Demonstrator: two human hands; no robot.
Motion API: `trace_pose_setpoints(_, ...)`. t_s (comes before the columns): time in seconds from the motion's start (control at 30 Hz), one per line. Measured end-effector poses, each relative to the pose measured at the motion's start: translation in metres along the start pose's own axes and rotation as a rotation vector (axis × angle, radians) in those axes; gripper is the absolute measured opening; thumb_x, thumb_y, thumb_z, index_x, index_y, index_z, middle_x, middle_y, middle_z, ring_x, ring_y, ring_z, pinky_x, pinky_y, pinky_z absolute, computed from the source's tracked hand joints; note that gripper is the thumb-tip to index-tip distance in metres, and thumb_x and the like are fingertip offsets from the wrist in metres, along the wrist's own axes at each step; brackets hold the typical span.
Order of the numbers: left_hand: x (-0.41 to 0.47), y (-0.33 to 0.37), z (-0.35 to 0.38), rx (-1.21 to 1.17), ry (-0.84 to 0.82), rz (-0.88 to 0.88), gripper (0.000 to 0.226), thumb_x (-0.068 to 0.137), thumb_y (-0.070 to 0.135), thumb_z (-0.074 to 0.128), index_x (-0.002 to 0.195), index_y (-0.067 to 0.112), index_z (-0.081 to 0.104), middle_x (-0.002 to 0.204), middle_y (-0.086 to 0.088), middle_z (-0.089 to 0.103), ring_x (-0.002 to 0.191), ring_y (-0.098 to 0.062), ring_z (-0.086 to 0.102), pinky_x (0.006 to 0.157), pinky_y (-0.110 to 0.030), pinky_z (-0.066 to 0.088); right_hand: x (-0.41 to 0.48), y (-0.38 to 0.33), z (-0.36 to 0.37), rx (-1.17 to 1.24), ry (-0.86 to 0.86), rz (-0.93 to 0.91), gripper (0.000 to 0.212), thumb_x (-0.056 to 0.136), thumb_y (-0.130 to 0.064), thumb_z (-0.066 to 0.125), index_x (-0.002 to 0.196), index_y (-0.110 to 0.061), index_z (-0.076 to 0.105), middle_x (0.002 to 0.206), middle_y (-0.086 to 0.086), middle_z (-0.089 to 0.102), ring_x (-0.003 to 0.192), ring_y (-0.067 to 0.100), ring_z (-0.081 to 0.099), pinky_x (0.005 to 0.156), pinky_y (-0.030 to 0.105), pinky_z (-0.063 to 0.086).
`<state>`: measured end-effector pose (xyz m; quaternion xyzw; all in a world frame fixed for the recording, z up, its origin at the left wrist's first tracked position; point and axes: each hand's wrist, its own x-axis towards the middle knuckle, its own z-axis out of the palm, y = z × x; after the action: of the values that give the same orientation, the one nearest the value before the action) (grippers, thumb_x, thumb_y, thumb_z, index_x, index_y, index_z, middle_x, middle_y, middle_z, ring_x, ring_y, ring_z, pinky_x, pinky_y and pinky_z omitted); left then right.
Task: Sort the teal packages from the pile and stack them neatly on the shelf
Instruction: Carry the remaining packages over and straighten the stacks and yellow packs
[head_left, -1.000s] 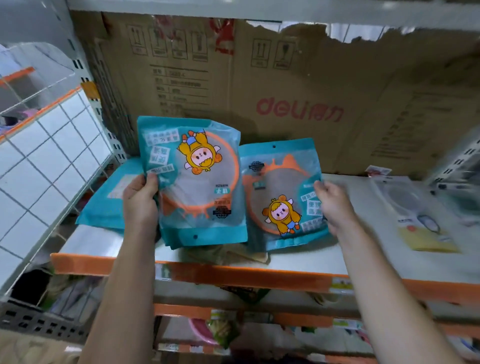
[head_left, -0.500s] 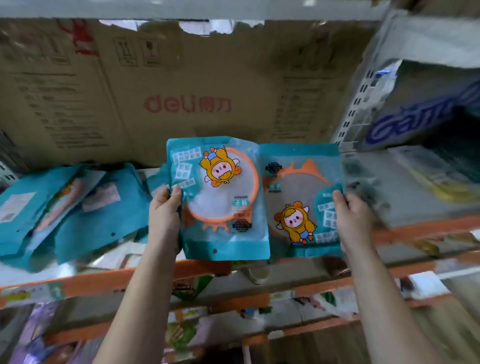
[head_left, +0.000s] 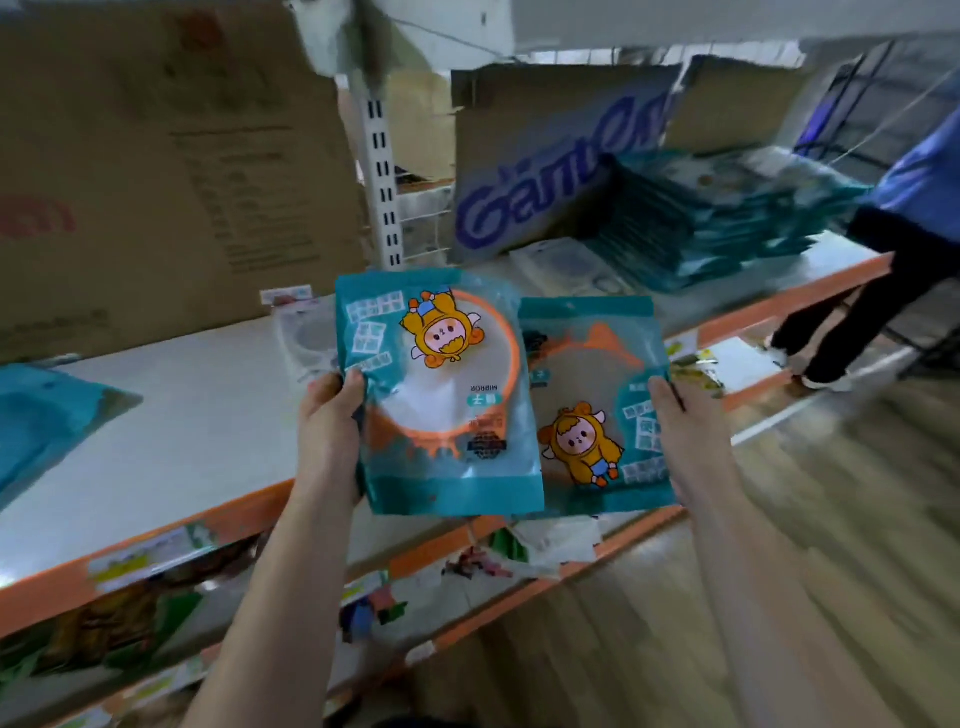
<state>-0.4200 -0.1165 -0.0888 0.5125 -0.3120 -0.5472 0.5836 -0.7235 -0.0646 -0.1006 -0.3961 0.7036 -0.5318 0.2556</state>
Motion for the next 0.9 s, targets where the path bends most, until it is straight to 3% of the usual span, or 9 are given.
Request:
trace_pose_setpoints(0.1, 0.001, -0.009, 0.042, -0.016, -0.012, -0.036, 0.014, 0.098, 0.020, 0.053, 0.094, 0.015, 0.066, 0.086, -0.001, 0.073, 0.074, -0.018, 0.068, 0.068, -0.032, 0.056, 0.023, 0.012, -0.033, 0.087, 0.082, 0.037, 0.028, 0.101, -0.026, 0.050, 0.076, -0.018, 0.059, 0.066, -0.003, 0.061, 0.052, 0.005, 0.056, 0.048, 0.020, 0.044)
trace_pose_setpoints(0.2, 0.008, -0.018, 0.078, 0.003, -0.037, -0.045, 0.014, 0.098, 0.021, 0.054, 0.099, 0.013, 0.065, 0.095, -0.006, 0.073, 0.083, -0.025, 0.068, 0.078, -0.041, 0.054, 0.053, 0.024, -0.058, 0.111, 0.145, 0.063, 0.027, 0.100, -0.026, 0.052, 0.080, -0.010, 0.062, 0.064, -0.002, 0.063, 0.046, -0.002, 0.057, 0.042, 0.014, 0.044)
trace_pose_setpoints(0.27, 0.017, -0.022, 0.101, 0.012, -0.046, -0.055, 0.014, 0.097, 0.022, 0.055, 0.098, 0.015, 0.067, 0.095, -0.005, 0.074, 0.081, -0.024, 0.069, 0.076, -0.042, 0.055, 0.076, 0.030, -0.069, 0.141, 0.172, 0.098, 0.026, 0.099, -0.027, 0.054, 0.080, -0.013, 0.064, 0.059, -0.007, 0.067, 0.046, -0.001, 0.059, 0.042, 0.013, 0.044)
trace_pose_setpoints(0.37, 0.037, -0.029, 0.137, 0.015, -0.015, -0.049, 0.015, 0.097, 0.022, 0.056, 0.092, 0.018, 0.069, 0.087, -0.001, 0.075, 0.070, -0.017, 0.070, 0.065, -0.032, 0.057, 0.119, 0.034, -0.081, 0.121, 0.182, 0.094, 0.025, 0.098, -0.028, 0.054, 0.079, -0.019, 0.067, 0.058, -0.011, 0.066, 0.047, -0.002, 0.058, 0.043, 0.013, 0.043)
trace_pose_setpoints(0.53, 0.076, -0.037, 0.202, -0.057, -0.017, -0.055, 0.014, 0.097, 0.019, 0.054, 0.094, 0.015, 0.067, 0.074, 0.002, 0.072, 0.061, -0.015, 0.066, 0.055, -0.025, 0.053, 0.200, 0.026, -0.117, 0.032, 0.176, -0.013, 0.029, 0.098, -0.033, 0.054, 0.097, -0.010, 0.070, 0.084, 0.002, 0.067, 0.070, 0.013, 0.060, 0.066, 0.030, 0.046)
trace_pose_setpoints(0.67, 0.103, -0.038, 0.240, -0.111, 0.046, -0.023, 0.016, 0.098, 0.017, 0.053, 0.090, 0.016, 0.067, 0.067, 0.007, 0.072, 0.055, -0.010, 0.066, 0.051, -0.020, 0.050, 0.265, 0.005, -0.149, 0.032, 0.210, -0.074, 0.021, 0.097, -0.031, 0.056, 0.084, -0.021, 0.070, 0.072, -0.009, 0.067, 0.057, -0.002, 0.060, 0.053, 0.015, 0.048)
trace_pose_setpoints(0.77, 0.113, -0.038, 0.263, -0.158, 0.050, 0.004, 0.018, 0.099, 0.012, 0.049, 0.090, 0.014, 0.065, 0.066, 0.008, 0.072, 0.056, -0.009, 0.067, 0.050, -0.019, 0.052, 0.308, -0.007, -0.158, 0.088, 0.199, -0.079, 0.020, 0.097, -0.030, 0.057, 0.088, -0.018, 0.070, 0.065, -0.014, 0.066, 0.051, -0.006, 0.059, 0.048, 0.011, 0.044)
trace_pose_setpoints(0.9, 0.115, -0.043, 0.286, -0.068, 0.112, -0.018, 0.017, 0.098, 0.016, 0.053, 0.090, 0.020, 0.067, 0.075, 0.008, 0.075, 0.076, -0.014, 0.071, 0.067, -0.029, 0.055, 0.363, -0.021, -0.152, 0.038, 0.145, -0.073, 0.021, 0.095, -0.033, 0.058, 0.095, -0.017, 0.072, 0.071, -0.012, 0.066, 0.053, -0.006, 0.060, 0.051, 0.012, 0.046)
